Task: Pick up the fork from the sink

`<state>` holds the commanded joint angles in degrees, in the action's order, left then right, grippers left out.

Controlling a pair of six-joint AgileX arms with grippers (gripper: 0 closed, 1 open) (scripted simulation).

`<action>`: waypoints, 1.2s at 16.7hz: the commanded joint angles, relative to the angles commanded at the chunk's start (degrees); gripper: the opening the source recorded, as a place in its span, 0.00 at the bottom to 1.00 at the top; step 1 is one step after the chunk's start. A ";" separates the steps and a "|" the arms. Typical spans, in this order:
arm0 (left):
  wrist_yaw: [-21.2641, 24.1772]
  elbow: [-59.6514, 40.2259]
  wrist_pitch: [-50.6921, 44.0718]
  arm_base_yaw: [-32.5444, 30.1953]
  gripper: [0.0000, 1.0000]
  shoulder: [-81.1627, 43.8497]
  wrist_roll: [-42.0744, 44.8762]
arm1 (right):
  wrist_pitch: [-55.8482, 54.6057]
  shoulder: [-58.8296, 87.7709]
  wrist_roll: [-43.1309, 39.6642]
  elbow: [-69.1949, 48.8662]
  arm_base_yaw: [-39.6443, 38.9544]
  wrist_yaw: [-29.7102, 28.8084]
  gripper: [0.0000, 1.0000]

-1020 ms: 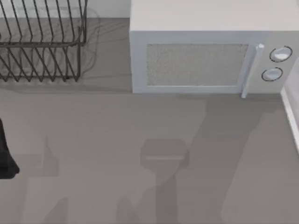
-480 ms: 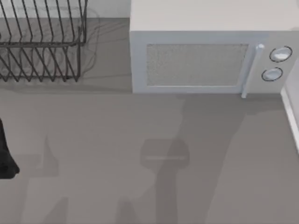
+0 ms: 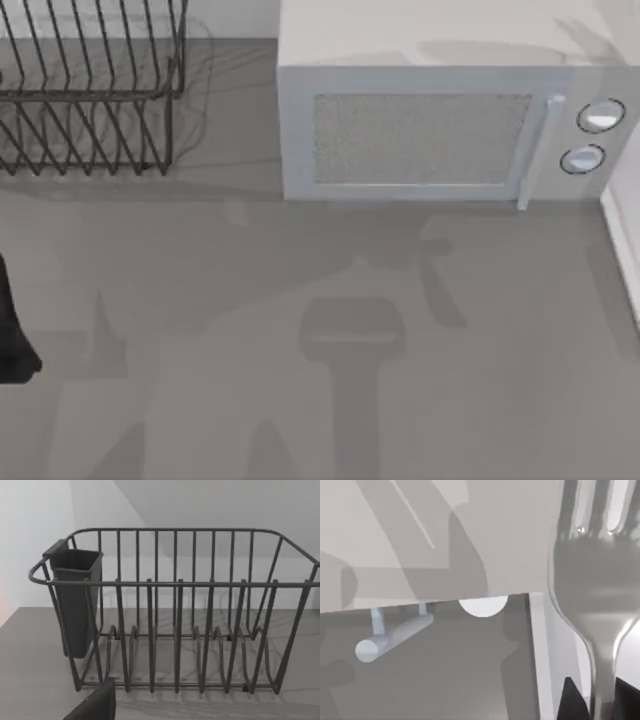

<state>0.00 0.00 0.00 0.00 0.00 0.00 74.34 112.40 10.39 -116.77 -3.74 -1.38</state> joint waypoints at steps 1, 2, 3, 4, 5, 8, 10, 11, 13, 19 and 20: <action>0.00 0.00 0.00 0.00 1.00 0.00 0.00 | 0.45 -2.30 3.28 1.42 -3.31 0.04 0.00; 0.00 0.00 0.00 0.00 1.00 0.00 0.00 | 0.96 -4.23 6.51 3.10 -6.83 0.15 0.00; 0.00 0.00 0.00 0.00 1.00 0.00 0.00 | 1.50 -5.84 9.65 4.96 -10.46 0.29 0.00; 0.00 0.00 0.00 0.00 1.00 0.00 0.00 | 2.05 -7.14 12.68 6.96 -14.13 0.45 0.00; 0.00 0.00 0.00 0.00 1.00 0.00 0.00 | 2.58 -8.16 15.58 9.03 -17.77 0.63 0.00; 0.00 0.00 0.00 0.00 1.00 0.00 0.00 | 3.91 -9.55 23.40 15.48 -27.74 1.09 0.00; 0.00 0.00 0.00 0.00 1.00 0.00 0.00 | 4.46 -9.39 27.56 19.51 -32.83 1.27 0.00; 0.00 0.00 0.00 0.00 1.00 0.00 0.00 | 4.61 -9.16 29.20 21.22 -34.76 1.31 0.00; 0.00 0.00 0.00 0.00 1.00 0.00 0.00 | 4.73 -8.72 31.33 23.56 -37.16 1.35 0.00; 0.00 0.00 0.00 0.00 1.00 0.00 0.00 | 4.48 -8.69 31.68 23.96 -37.31 1.44 0.00; 0.00 0.00 0.00 0.00 1.00 0.00 0.00 | 3.72 -8.54 31.69 24.71 -37.32 1.43 0.00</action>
<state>0.00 0.00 0.00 0.00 0.00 0.00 78.06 103.86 42.08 -92.06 -41.07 0.05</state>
